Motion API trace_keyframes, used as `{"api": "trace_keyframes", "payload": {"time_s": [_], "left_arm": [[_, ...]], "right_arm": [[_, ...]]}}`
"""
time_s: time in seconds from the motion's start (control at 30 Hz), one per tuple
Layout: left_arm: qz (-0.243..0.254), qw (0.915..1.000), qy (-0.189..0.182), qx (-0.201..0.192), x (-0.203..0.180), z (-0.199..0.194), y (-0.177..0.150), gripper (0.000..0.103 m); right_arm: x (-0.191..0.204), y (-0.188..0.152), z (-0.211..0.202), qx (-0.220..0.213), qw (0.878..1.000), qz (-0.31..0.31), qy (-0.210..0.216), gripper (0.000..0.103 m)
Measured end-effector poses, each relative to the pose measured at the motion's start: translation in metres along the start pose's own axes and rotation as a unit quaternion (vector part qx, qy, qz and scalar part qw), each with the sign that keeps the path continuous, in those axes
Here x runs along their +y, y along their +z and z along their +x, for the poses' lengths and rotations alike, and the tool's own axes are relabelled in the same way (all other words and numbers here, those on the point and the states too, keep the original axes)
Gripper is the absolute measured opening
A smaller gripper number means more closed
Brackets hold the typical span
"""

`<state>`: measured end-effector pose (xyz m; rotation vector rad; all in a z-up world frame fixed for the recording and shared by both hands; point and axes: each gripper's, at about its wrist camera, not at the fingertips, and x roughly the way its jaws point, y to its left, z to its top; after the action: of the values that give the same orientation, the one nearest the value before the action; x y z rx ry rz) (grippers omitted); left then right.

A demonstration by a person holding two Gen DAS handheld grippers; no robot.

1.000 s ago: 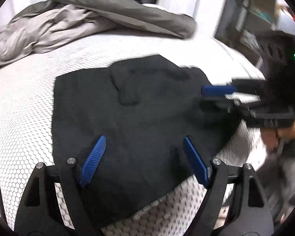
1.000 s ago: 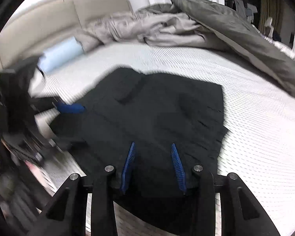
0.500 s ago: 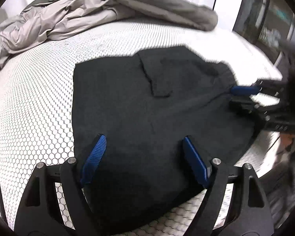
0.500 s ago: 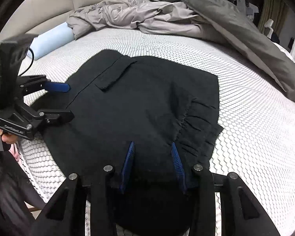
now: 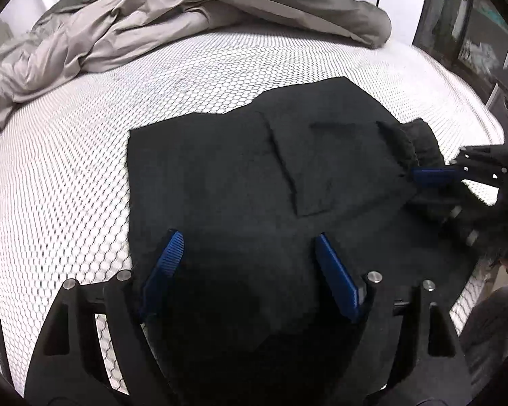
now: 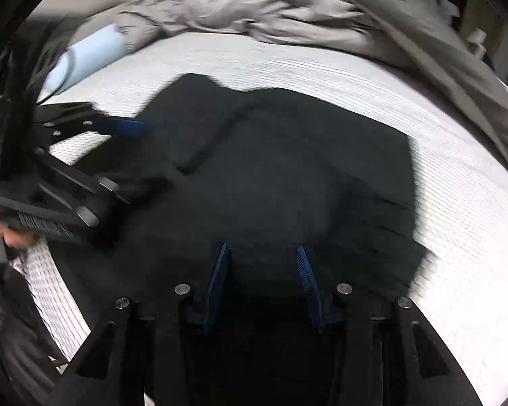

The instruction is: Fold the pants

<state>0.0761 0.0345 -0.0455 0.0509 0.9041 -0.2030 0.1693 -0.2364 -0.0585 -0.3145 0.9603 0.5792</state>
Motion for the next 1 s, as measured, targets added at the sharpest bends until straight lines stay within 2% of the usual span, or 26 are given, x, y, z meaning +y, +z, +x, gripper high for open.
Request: {"api": "trace_keyframes", "payload": {"time_s": [0.07,0.13,0.23,0.3,0.4,0.47,0.5,0.57,0.6,0.63,0.73,0.83,0.93,1.0], "left_arm": [[-0.009,1.0000,0.001,0.001,0.003,-0.004,-0.001,0.081],[-0.015,0.9999,-0.004,-0.004,0.003,-0.012,0.005,0.077],[-0.033,0.9989,-0.009,-0.032,0.006,-0.022,0.021,0.077],[-0.030,0.9990,0.002,-0.032,0.006,-0.013,0.035,0.077],[-0.027,0.9995,0.017,0.008,0.003,0.016,0.047,0.077],[-0.017,0.9995,0.022,0.012,0.003,0.025,0.044,0.078],[-0.010,0.9996,0.024,0.012,0.002,0.025,0.043,0.080],[-0.013,0.9996,0.022,0.011,0.007,0.022,0.041,0.083],[-0.018,0.9996,0.018,0.010,0.010,0.020,0.039,0.084],[-0.021,0.9996,0.016,0.010,0.012,0.020,0.037,0.084],[-0.029,0.9992,0.023,0.011,0.018,0.017,0.036,0.083],[-0.058,0.9980,0.025,-0.001,0.028,0.011,0.042,0.080],[-0.083,0.9957,0.029,-0.029,0.034,0.009,0.052,0.080],[-0.093,0.9952,0.023,-0.019,0.038,0.019,0.059,0.080]], "right_arm": [[-0.011,-0.008,-0.014,-0.013,1.000,0.016,0.021,0.034],[-0.014,-0.010,-0.027,-0.021,0.999,0.021,0.016,0.035],[-0.010,0.001,-0.040,-0.054,0.997,0.040,0.030,0.036],[-0.005,0.011,-0.034,-0.061,0.997,0.048,0.020,0.036],[0.004,0.028,-0.003,-0.031,0.997,0.060,0.039,0.036],[0.020,0.033,0.022,0.006,0.998,0.037,0.044,0.036],[0.027,0.030,0.030,0.019,0.999,0.011,0.028,0.036],[0.029,0.023,0.026,0.018,0.999,-0.023,-0.015,0.036],[0.022,0.020,0.022,0.023,0.998,-0.024,-0.051,0.036],[0.012,0.015,0.015,0.024,0.997,-0.018,-0.067,0.034],[-0.007,0.009,-0.004,0.021,1.000,0.005,-0.022,0.032],[-0.003,0.018,-0.017,0.004,1.000,0.018,0.003,0.040],[0.002,0.035,-0.014,-0.024,0.999,0.035,0.005,0.040],[0.004,0.050,-0.002,-0.037,0.998,0.056,0.008,0.040]]}}
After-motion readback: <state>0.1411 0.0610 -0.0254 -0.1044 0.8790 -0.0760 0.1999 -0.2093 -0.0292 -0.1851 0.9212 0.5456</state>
